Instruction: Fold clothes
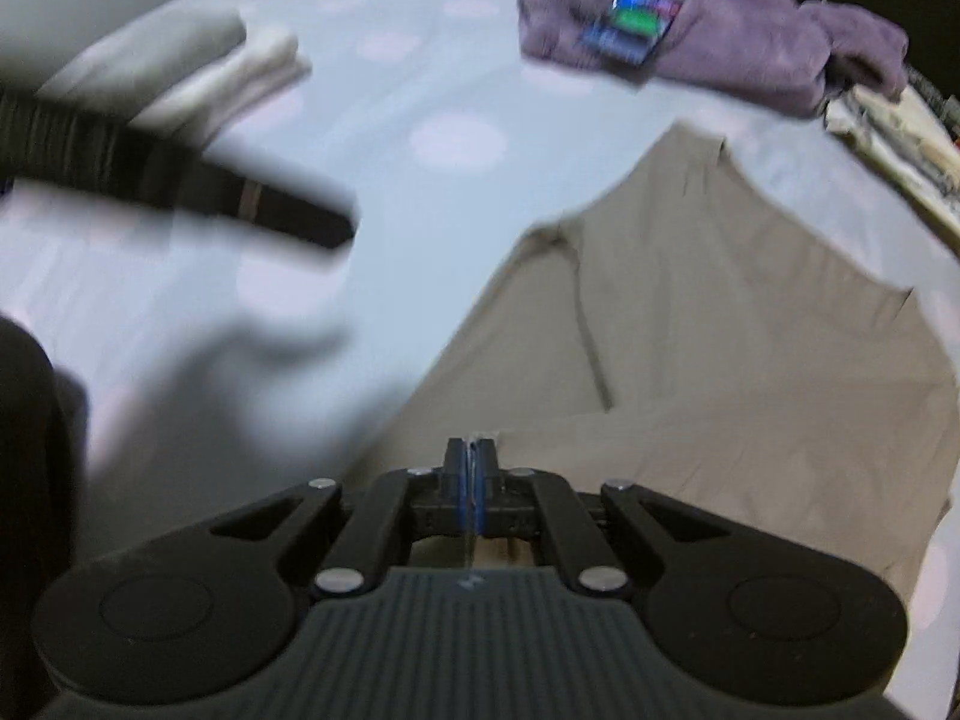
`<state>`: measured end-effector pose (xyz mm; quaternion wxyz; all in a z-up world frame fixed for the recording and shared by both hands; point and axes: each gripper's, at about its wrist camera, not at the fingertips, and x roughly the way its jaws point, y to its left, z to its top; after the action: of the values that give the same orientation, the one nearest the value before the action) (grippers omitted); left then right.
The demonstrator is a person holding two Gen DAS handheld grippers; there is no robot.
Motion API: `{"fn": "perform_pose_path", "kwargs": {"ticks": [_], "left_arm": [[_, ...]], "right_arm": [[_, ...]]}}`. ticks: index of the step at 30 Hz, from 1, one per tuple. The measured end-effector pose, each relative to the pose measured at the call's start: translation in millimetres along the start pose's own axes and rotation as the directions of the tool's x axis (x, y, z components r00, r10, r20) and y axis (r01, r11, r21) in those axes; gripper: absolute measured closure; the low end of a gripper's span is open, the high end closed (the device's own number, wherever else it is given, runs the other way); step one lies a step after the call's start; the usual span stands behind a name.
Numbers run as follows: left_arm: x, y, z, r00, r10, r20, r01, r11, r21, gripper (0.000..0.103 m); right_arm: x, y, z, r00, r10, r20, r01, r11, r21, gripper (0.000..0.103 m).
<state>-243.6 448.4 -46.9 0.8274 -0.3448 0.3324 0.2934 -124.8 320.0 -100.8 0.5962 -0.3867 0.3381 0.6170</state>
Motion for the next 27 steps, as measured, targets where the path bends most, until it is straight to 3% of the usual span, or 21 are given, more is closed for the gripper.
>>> {"fn": "perform_pose_path", "kwargs": {"ticks": [3, 5, 6, 7, 9, 15, 17, 19, 21, 22, 23, 24, 27], "left_arm": [[14, -11, 4, 1.0, -0.012, -0.01, 0.012, 1.0, 0.028, 0.068], [26, -20, 4, 0.999, -0.027, -0.035, 0.029, 0.998, 0.059, 0.066], [35, -25, 5, 0.998, -0.039, -0.056, 0.044, 0.996, 0.08, 0.066], [43, -32, 6, 0.995, -0.048, -0.084, 0.057, 0.993, 0.107, 0.065], [60, -45, 5, 0.988, -0.057, -0.141, 0.08, 0.982, 0.168, 0.065], [100, -70, -19, 0.962, 0.02, -0.273, 0.059, 0.958, 0.281, 0.065], [106, -73, -27, 0.953, 0.005, -0.304, 0.083, 0.958, 0.274, 0.066], [108, -73, -32, 0.949, -0.006, -0.315, 0.092, 0.961, 0.261, 0.068], [111, -74, -33, 0.946, 0.005, -0.324, 0.085, 0.962, 0.261, 0.079], [112, -74, -32, 0.945, 0.012, -0.327, 0.079, 0.962, 0.262, 0.084], [113, -74, -31, 0.944, 0.017, -0.33, 0.075, 0.962, 0.262, 0.099], [114, -73, -30, 0.943, 0.014, -0.333, 0.077, 0.963, 0.258, 0.103], [111, -71, -23, 0.944, -0.007, -0.33, 0.095, 0.963, 0.251, 0.103]], "right_arm": [[6, 4, -17, 0.999, 0.041, -0.023, -0.041, 0.999, 0.0, 0.099], [4, 6, -27, 0.998, 0.066, -0.012, -0.066, 0.998, -0.015, 0.092], [0, 3, -33, 0.998, 0.067, 0.009, -0.067, 0.998, -0.004, 0.088], [-4, 0, -38, 0.997, 0.068, 0.03, -0.068, 0.998, 0.008, 0.074], [-21, -20, -49, 0.994, 0.061, 0.088, -0.072, 0.99, 0.123, 0.067], [-33, -62, -99, 0.995, -0.005, 0.101, -0.034, 0.925, 0.377, 0.068], [-37, -76, -115, 0.994, -0.025, 0.102, -0.024, 0.889, 0.458, 0.068], [-33, -81, -117, 0.991, 0.026, 0.132, -0.094, 0.838, 0.538, 0.068], [-29, -87, -120, 0.983, 0.074, 0.166, -0.161, 0.777, 0.609, 0.069], [-26, -84, -118, 0.981, 0.092, 0.17, -0.179, 0.765, 0.618, 0.072], [-23, -82, -115, 0.979, 0.11, 0.175, -0.196, 0.754, 0.627, 0.075], [-20, -79, -113, 0.976, 0.126, 0.178, -0.212, 0.743, 0.635, 0.082], [-11, -65, -107, 0.979, 0.118, 0.167, -0.196, 0.768, 0.61, 0.1]]}}
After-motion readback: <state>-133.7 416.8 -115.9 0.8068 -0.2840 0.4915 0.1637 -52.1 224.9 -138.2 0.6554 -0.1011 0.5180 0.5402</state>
